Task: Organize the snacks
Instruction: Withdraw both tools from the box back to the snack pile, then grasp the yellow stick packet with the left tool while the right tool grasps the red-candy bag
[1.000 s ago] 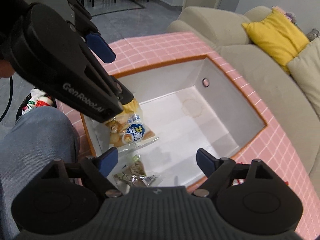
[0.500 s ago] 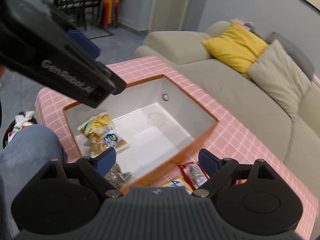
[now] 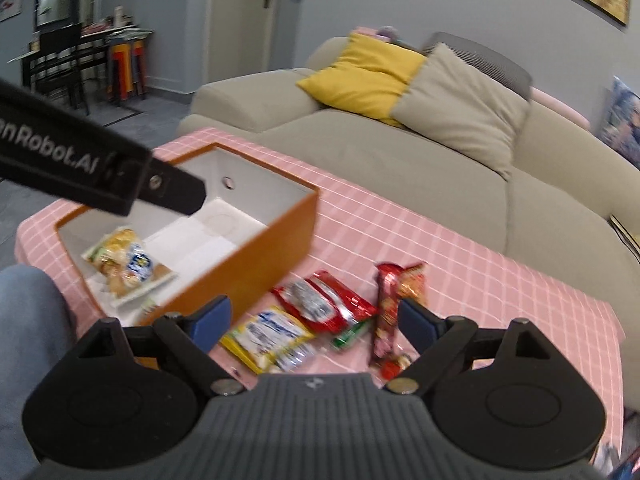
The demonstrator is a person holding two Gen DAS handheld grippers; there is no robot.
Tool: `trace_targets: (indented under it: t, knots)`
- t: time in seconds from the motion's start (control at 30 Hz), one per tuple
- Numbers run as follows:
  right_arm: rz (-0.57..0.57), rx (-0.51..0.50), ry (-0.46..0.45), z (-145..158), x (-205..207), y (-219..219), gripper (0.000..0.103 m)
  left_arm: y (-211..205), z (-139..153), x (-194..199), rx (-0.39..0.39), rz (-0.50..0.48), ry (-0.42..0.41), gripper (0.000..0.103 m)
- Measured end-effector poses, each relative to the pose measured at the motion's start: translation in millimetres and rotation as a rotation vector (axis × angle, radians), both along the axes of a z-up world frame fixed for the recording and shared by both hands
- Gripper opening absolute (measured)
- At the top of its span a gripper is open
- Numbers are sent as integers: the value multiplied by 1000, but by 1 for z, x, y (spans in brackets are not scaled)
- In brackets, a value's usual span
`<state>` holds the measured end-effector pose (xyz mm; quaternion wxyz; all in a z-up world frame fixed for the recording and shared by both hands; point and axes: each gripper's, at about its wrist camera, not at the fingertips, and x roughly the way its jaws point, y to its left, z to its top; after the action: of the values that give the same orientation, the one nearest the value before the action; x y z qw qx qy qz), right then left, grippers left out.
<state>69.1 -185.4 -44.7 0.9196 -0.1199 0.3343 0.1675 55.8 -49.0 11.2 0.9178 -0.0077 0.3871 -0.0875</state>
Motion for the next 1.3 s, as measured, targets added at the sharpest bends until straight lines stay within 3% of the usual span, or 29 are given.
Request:
trace_targets:
  t: [0.37,0.6,0.8,1.3]
  knots:
    - [-85,-29,12,-53,-18,-37,87,-34,-49,2,-44,-88,70,74]
    - [-127,-51,79,-84,-9,-54,87,-41,-79,10,-32,-74,136,74]
    - [-105,-98,99,-100,9,-60,87,-53,-97,26,62,-89,163,74]
    - [108,-286,64,-126,69,-59,85,-69,-144,79,256,-87,315,73]
